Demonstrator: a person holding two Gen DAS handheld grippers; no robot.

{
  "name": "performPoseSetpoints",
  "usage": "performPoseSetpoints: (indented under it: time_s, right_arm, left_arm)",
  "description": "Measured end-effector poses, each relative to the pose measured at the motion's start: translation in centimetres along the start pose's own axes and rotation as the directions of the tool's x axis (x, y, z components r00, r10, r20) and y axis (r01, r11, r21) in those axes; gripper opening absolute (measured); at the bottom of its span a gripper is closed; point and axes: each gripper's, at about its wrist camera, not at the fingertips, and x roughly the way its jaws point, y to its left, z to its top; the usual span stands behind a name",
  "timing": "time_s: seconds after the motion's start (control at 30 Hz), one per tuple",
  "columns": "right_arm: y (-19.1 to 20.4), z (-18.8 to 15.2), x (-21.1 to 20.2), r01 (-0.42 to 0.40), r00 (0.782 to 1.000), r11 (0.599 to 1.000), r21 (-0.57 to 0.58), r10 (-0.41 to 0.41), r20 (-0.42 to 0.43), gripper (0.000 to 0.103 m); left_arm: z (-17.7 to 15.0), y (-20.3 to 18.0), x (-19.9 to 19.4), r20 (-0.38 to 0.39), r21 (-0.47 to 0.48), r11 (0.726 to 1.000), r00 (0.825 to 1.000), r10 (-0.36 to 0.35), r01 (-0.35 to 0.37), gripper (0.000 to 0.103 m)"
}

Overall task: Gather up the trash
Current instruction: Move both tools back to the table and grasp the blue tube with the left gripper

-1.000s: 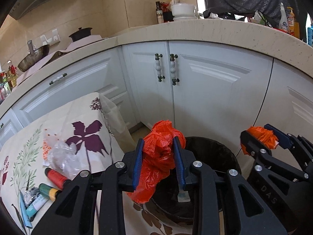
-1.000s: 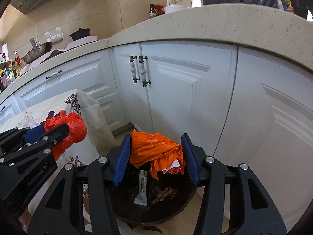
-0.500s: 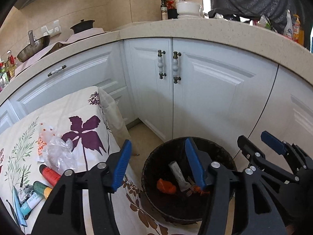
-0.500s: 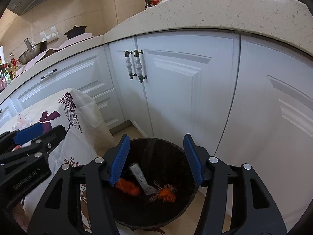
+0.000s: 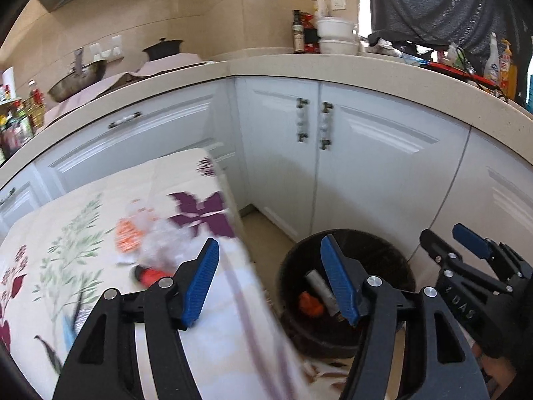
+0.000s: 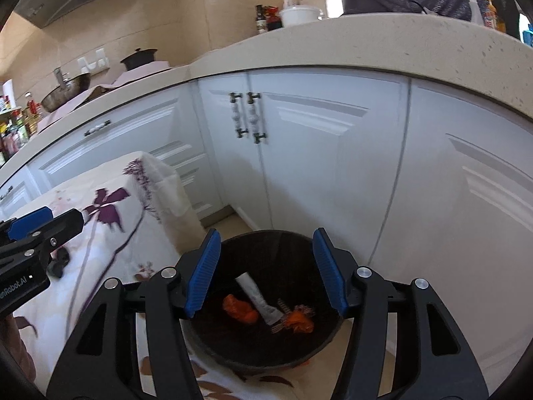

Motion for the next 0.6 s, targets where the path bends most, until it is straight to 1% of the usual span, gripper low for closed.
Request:
performPoseSetpoints:
  time_s: [0.2, 0.37, 0.47, 0.6]
  right_arm:
    - [3.7, -0.8, -1.2, -0.062, 0.998, 0.998, -0.027, 0.061, -0.007, 0.056]
    - [7.0, -1.6, -2.1, -0.117, 0.993, 0.991, -0.061, 0.116, -0.021, 0.056]
    - [9.0, -2.1, -2.6, -0.148, 0.989, 0.985, -0.087, 0.146, -0.031, 0.056]
    - [11.4, -2.7, -3.1, -0.183, 0.983, 0.975, -0.124, 0.178, -0.045, 0.056]
  left_arm:
    - [-1.7, 4.3, -2.0, -0.003, -0.026, 0.997, 0.998, 0.067, -0.067, 0.062]
    - [-3.3, 7.7, -3.4, -0.011, -0.05, 0.991, 0.992, 0.123, -0.124, 0.063]
    - [-4.3, 9.8, -4.1, -0.021, -0.069, 0.984, 0.986, 0.166, -0.167, 0.064]
    - [-5.7, 12.2, -4.6, -0.043, -0.096, 0.974, 0.979, 0.2, -0.204, 0.064]
